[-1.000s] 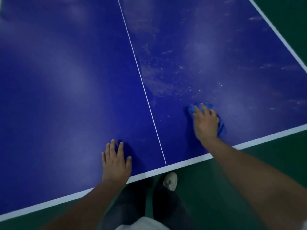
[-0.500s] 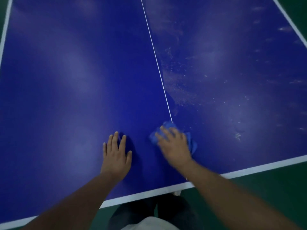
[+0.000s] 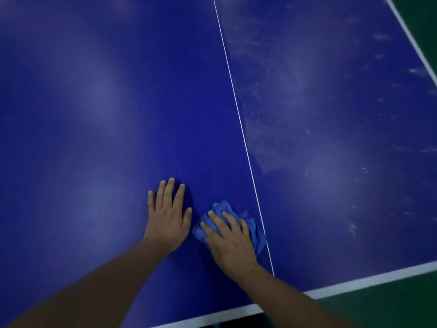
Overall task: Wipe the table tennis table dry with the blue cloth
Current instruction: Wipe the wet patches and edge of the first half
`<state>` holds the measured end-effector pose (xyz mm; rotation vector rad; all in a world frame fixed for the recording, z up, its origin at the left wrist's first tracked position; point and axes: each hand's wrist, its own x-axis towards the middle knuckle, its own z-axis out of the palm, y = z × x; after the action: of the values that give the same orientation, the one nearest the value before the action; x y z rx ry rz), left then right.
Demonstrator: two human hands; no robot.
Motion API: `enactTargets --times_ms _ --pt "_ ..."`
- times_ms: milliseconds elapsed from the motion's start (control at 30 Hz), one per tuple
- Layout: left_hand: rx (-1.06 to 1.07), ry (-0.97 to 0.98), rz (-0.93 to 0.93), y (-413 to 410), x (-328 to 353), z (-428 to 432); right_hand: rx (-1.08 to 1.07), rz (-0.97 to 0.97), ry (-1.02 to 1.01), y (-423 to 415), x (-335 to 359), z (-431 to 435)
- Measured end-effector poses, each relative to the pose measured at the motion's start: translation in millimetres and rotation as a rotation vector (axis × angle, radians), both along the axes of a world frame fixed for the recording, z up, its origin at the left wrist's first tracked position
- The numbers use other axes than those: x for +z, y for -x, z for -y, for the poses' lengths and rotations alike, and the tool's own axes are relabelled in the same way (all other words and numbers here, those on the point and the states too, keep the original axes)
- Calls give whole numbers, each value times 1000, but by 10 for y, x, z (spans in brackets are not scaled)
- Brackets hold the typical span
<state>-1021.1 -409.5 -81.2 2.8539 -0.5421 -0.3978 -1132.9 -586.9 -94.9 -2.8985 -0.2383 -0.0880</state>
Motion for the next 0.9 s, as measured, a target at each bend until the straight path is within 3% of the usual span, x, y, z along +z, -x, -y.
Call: enactTargets --times_ms 100,167,233,300,333,400,500,567,667,733,900 --pt "-58 -23 25 -290 -45 22 -125 1 100 -672 -29 571" --pt "-58 -24 30 -485 -77 28 -384 -14 163 -1068 7 1112" --pt "-54 -12 40 -691 -86 18 -694 -33 96 -1270 86 1586" --pt "-54 -2 66 -911 -90 -18 -856 -7 17 -1257 181 1660" --pt "-45 8 75 -1024 -87 -41 -828 31 32 -1183 198 1527" --pt "-16 15 75 -1246 -77 -76 -560 77 85 -926 154 1000" --pt "3 10 83 -1550 -68 -88 -165 -15 20 -655 101 16" --pt "-8 1 96 -1704 -95 -55 -118 -17 -33 -934 63 -227" --pt "-26 -9 105 -1823 -135 47 -101 0 51 -1648 5 -38" --pt "-18 -15 87 -1874 -145 141 -239 30 113 -2101 -29 440" --pt "-39 -2 94 -1961 -118 330 -905 -29 63 -2347 65 1934"
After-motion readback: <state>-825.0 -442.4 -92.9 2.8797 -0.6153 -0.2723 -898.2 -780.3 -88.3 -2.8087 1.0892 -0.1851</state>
